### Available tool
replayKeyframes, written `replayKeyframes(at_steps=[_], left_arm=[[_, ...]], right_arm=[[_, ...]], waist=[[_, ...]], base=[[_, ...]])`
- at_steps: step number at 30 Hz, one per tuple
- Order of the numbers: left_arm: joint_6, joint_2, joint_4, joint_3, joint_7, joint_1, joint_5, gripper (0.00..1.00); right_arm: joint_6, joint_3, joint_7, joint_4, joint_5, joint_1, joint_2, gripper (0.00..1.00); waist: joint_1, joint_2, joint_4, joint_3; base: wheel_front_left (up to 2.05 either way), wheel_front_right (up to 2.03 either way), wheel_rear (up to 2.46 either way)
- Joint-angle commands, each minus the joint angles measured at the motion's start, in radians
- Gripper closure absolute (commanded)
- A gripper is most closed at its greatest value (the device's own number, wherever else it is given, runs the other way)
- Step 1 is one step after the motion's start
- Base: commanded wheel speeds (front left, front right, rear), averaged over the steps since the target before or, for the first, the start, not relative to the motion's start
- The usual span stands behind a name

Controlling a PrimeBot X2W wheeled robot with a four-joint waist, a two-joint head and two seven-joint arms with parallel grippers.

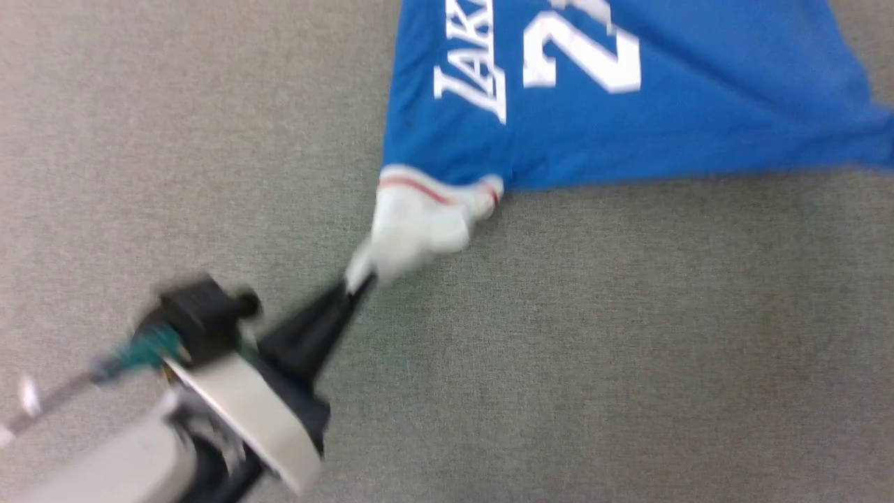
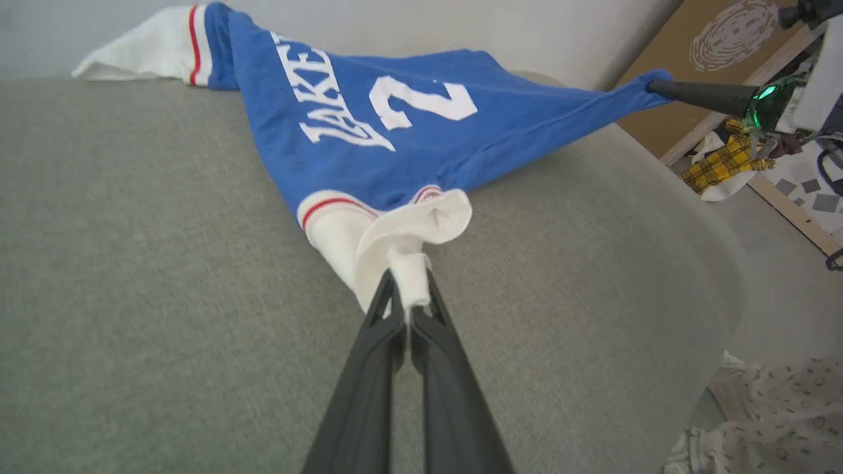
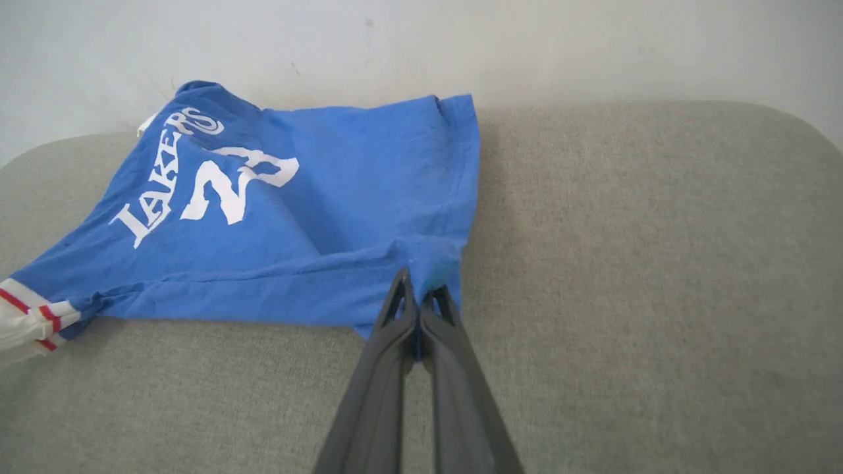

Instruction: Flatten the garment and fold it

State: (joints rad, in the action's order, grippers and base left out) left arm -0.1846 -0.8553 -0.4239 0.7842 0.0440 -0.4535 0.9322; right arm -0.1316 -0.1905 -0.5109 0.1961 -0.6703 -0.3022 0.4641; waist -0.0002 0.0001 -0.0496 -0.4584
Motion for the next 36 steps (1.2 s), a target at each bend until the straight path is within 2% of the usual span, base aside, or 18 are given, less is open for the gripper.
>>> replayKeyframes(at_steps=[1, 9, 13, 20, 28, 36], left_arm=[[-0.015, -0.016, 0.015, 0.04, -0.012, 0.055, -0.016, 1.0], [-0.072, -0.038, 0.062, 0.138, -0.097, 0.237, 0.074, 1.0], [-0.084, -0.038, 0.053, 0.157, -0.129, 0.287, 0.133, 1.0], [-0.116, -0.069, 0.04, 0.177, -0.176, 0.382, 0.234, 1.0], [-0.132, -0.088, 0.011, 0.173, -0.16, 0.457, 0.3, 1.0], [-0.151, -0.119, -0.024, 0.155, -0.125, 0.505, 0.332, 1.0]], right_arm=[[0.001, -0.012, -0.001, 0.014, -0.002, 0.07, -0.017, 1.0], [0.001, 0.002, 0.001, 0.008, -0.017, 0.321, -0.058, 1.0], [0.001, 0.027, 0.007, 0.001, -0.011, 0.396, -0.048, 1.0], [0.001, 0.082, 0.017, -0.027, -0.009, 0.531, -0.045, 1.0], [0.001, 0.101, -0.065, -0.032, -0.008, 0.665, -0.046, 1.0], [0.001, 0.054, -0.164, 0.026, -0.014, 0.735, -0.073, 1.0]], waist=[[0.0002, -0.0001, -0.004, 0.042], [0.0002, -0.0001, -0.007, 0.147], [0.0002, -0.0001, -0.008, 0.182], [0.0002, -0.0001, -0.005, 0.253], [0.0002, -0.0001, -0.001, 0.309], [0.0002, -0.0001, 0.003, 0.337]], base=[[0.0, 0.0, 0.0], [0.0, 0.0, 0.0], [0.0, 0.0, 0.0], [0.0, 0.0, 0.0], [0.0, 0.0, 0.0], [0.0, 0.0, 0.0]])
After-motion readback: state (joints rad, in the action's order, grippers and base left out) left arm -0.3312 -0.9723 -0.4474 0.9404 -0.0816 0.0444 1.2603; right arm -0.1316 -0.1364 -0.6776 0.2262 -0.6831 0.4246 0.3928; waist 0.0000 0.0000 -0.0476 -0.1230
